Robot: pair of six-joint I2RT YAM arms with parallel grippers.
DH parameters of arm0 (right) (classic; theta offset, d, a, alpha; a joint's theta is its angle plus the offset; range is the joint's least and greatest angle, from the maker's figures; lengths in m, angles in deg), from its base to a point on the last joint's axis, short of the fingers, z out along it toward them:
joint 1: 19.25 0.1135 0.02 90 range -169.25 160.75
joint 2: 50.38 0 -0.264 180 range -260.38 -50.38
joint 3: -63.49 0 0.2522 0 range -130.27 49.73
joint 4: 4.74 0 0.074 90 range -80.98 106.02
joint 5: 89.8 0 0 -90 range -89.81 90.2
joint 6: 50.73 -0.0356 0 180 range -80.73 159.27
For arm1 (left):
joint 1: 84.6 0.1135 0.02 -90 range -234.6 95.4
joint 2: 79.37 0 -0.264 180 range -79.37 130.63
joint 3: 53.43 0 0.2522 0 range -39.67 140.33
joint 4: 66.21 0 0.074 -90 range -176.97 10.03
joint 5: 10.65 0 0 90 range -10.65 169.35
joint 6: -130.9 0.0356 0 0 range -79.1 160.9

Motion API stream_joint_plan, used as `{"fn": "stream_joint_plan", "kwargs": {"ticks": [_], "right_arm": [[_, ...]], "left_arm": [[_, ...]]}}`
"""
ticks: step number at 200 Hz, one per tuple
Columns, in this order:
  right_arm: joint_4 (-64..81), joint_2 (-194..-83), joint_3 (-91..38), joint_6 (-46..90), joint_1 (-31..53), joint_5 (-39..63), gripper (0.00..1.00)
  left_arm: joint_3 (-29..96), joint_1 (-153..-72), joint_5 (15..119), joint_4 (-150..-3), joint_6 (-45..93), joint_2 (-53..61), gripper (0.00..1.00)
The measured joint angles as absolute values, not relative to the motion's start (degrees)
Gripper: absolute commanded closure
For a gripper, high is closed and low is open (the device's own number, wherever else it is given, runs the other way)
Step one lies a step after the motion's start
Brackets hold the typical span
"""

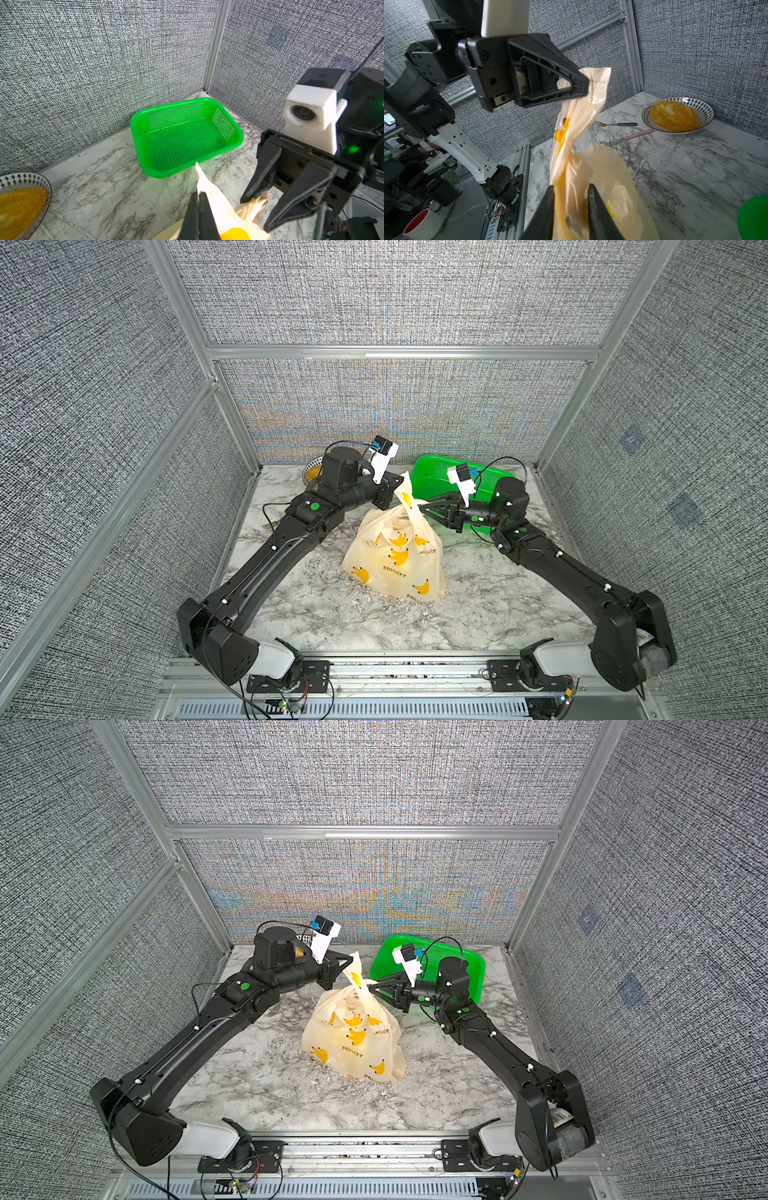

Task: Place the banana into a plastic bag & tie a knot
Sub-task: Cross the plastic bag at the center of the board.

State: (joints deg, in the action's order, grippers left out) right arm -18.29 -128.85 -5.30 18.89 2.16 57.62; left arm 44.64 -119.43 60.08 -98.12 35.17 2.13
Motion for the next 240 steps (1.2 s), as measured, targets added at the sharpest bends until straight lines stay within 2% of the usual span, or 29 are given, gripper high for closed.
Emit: {"fn": "stream_joint_plan", "kwargs": {"ticks": [47,113,133,148,150,155,167,179,207,240], "right_arm": [[-19.5,-128.8,-4.7,18.3,2.1,59.1,0.58],[-17.4,-130.2,-6.1,20.0,4.1,58.7,0.59],[-15.8,-130.7,-7.2,21.9,5.1,57.4,0.7],[-14.6,-130.8,-7.4,22.8,5.2,57.3,0.94],[-14.5,-130.8,-7.4,22.7,5.2,57.3,0.97],[-14.2,-130.8,-7.4,22.8,5.2,57.2,1.0],[-13.4,-130.7,-7.8,23.1,5.2,56.4,1.0],[-13.0,-130.6,-8.3,23.6,5.2,56.1,1.0],[-10.8,-130.6,-9.8,24.7,5.3,55.6,1.0],[-8.2,-131.6,-12.8,25.1,5.3,54.5,1.0]], "left_arm": [[44.5,-119.4,60.3,-98.1,36.2,2.1,1.0],[44.2,-119.4,61.2,-98.1,36.4,1.7,1.0],[44.2,-119.4,61.3,-98.1,36.4,1.7,1.0],[44.2,-119.4,61.4,-98.1,36.4,1.7,1.0],[44.2,-119.4,61.4,-98.1,36.4,1.7,0.98],[44.2,-119.4,61.7,-98.1,36.4,1.7,0.83],[44.1,-119.4,62.8,-98.2,36.7,1.7,0.32],[44.1,-119.4,62.9,-98.4,37.0,1.4,0.03],[40.1,-119.4,64.9,-98.6,38.4,-2.4,0.01],[27.6,-119.5,71.8,-95.4,40.7,-11.9,0.01]]}}
